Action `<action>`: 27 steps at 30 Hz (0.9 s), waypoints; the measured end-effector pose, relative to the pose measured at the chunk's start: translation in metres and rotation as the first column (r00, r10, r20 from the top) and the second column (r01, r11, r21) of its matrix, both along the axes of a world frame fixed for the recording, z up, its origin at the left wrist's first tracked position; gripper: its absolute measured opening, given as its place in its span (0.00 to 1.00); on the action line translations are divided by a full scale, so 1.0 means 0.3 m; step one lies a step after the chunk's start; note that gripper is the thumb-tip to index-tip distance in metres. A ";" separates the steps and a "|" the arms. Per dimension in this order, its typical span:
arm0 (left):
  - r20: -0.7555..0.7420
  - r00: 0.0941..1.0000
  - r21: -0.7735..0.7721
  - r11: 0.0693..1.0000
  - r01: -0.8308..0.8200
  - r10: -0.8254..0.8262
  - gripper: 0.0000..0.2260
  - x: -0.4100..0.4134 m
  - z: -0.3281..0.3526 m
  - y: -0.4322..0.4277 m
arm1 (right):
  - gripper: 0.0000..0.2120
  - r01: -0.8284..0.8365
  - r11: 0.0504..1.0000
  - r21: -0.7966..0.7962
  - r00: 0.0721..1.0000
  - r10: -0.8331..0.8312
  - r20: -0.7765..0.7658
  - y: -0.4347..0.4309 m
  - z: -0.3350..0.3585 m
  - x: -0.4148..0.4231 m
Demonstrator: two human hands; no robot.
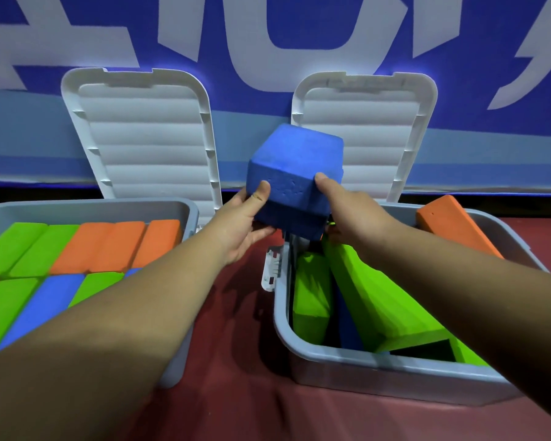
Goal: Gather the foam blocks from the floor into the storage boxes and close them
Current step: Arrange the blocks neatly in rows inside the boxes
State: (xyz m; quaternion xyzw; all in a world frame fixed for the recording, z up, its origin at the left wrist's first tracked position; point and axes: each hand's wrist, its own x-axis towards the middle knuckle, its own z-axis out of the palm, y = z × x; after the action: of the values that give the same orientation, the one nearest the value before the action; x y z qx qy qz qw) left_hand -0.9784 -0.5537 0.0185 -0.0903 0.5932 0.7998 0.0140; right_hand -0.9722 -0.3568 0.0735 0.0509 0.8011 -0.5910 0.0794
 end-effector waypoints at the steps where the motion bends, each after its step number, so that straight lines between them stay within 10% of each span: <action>1: 0.004 1.000 -0.015 1.000 -0.020 0.020 0.26 -0.002 -0.011 -0.003 | 0.35 -0.020 1.000 0.018 1.000 0.020 0.004 -0.004 -0.003 0.000; 9: -0.122 0.992 -0.667 0.736 -0.111 0.039 0.17 -0.046 -0.020 -0.063 | 0.36 -0.170 0.966 0.196 0.985 0.169 0.025 -0.007 -0.043 -0.004; 18: -0.041 0.998 -0.687 0.724 -0.056 0.039 0.30 -0.073 -0.051 -0.080 | 0.24 -0.215 0.973 0.086 0.973 0.205 0.108 0.007 -0.029 -0.024; 27: 0.217 0.976 -0.949 0.243 0.203 0.033 0.53 -0.035 -0.118 0.026 | 0.09 -0.086 0.996 0.007 0.996 0.086 -0.013 0.218 -0.002 -0.050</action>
State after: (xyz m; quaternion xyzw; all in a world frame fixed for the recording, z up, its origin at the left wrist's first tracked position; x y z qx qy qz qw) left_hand -0.9890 -0.5460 -0.0169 -0.1239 0.9579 0.2529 0.0560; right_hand -0.9870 -0.2914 0.0729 0.0128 0.8049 -0.5850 0.0991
